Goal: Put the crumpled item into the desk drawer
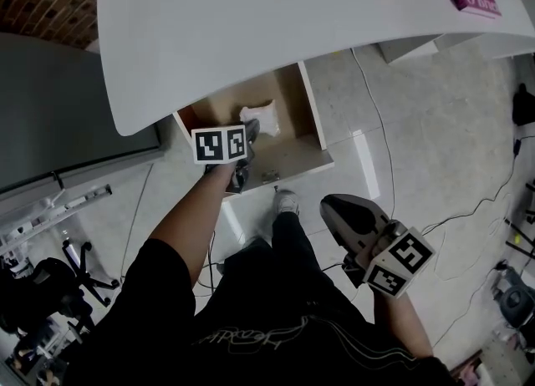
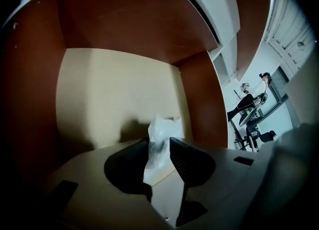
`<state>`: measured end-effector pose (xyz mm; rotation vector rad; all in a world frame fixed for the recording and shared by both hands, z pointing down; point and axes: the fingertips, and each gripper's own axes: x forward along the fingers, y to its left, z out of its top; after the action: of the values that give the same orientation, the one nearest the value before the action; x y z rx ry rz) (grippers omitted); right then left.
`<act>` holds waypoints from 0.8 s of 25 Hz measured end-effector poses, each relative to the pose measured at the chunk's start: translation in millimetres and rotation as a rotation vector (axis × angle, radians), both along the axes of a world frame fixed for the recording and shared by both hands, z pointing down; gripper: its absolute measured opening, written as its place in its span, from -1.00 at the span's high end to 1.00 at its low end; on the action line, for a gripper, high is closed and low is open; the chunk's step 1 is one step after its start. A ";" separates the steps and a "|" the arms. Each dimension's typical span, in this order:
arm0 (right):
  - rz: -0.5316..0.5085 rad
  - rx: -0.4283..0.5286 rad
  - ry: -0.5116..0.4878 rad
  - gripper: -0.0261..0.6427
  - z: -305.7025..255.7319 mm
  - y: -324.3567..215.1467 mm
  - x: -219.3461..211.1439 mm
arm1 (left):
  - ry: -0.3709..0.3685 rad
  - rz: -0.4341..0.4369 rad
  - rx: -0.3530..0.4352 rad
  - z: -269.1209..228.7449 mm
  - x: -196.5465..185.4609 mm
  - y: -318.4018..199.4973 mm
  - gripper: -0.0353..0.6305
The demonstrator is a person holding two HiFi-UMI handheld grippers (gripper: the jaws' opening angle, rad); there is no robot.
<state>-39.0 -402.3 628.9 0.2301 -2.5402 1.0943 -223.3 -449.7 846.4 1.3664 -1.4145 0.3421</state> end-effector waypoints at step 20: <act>0.012 0.070 -0.057 0.77 -49.6 -9.9 -13.0 | 0.023 -0.103 0.059 -80.1 3.1 16.7 -0.13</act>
<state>-52.0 -412.2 579.3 0.2352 -2.6339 1.0320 -220.1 -432.9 766.3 1.3355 -1.4798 0.2185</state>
